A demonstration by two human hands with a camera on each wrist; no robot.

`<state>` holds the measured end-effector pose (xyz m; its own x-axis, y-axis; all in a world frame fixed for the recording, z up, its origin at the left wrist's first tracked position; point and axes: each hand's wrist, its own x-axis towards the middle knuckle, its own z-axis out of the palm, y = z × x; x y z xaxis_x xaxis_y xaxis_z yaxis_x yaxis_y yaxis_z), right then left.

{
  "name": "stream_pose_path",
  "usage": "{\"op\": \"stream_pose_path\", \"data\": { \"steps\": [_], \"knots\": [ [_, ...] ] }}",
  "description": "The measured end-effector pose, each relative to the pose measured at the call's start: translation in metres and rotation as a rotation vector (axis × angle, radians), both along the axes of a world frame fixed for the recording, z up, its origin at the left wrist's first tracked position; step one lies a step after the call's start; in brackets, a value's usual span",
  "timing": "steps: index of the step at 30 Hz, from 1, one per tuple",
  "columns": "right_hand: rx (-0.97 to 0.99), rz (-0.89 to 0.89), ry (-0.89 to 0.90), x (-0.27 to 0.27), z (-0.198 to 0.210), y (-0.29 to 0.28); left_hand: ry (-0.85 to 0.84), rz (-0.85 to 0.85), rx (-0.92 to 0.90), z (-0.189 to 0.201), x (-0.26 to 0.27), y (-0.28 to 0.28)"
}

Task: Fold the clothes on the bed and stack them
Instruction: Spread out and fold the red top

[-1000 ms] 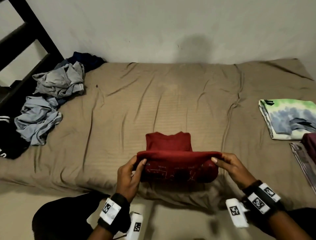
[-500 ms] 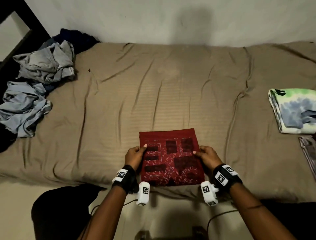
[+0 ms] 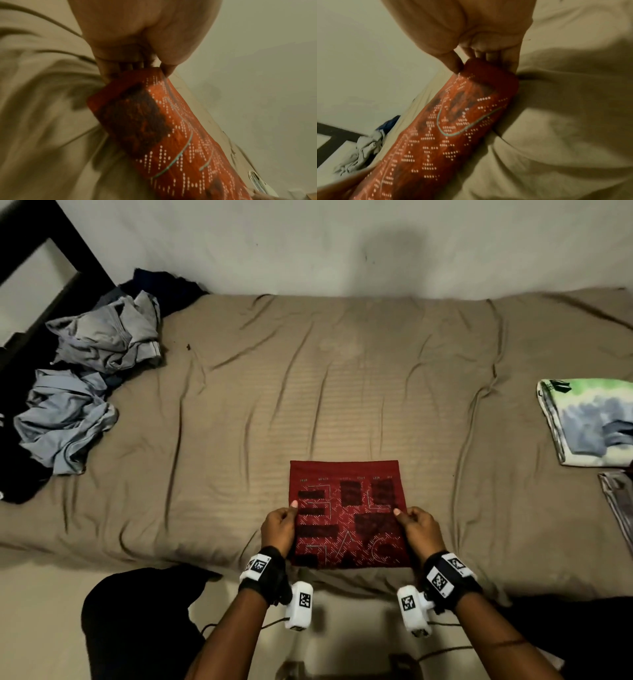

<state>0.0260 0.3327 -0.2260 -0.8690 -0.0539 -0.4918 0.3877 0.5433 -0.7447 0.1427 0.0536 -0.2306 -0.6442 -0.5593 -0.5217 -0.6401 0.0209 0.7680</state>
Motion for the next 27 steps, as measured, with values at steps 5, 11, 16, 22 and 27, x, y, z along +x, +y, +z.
{"op": "stream_pose_path", "data": {
  "steps": [5,11,16,22,27],
  "knots": [
    [0.106,0.085,0.097,0.02,0.005,-0.001,-0.019,-0.041,-0.151,0.011,0.01,0.018],
    [0.124,0.036,0.119,0.027,0.002,0.006,-0.059,-0.157,-0.29,0.014,0.015,0.028],
    [0.547,0.351,0.276,0.039,0.009,0.003,-0.185,-0.144,-0.393,0.02,0.022,0.028],
    [0.589,0.332,0.666,0.057,0.02,0.012,-0.187,-0.229,-0.723,0.041,0.042,0.032],
    [0.443,0.888,0.76,0.079,0.006,0.003,0.009,-0.847,-0.875,0.025,0.046,0.052]
  ]
}}
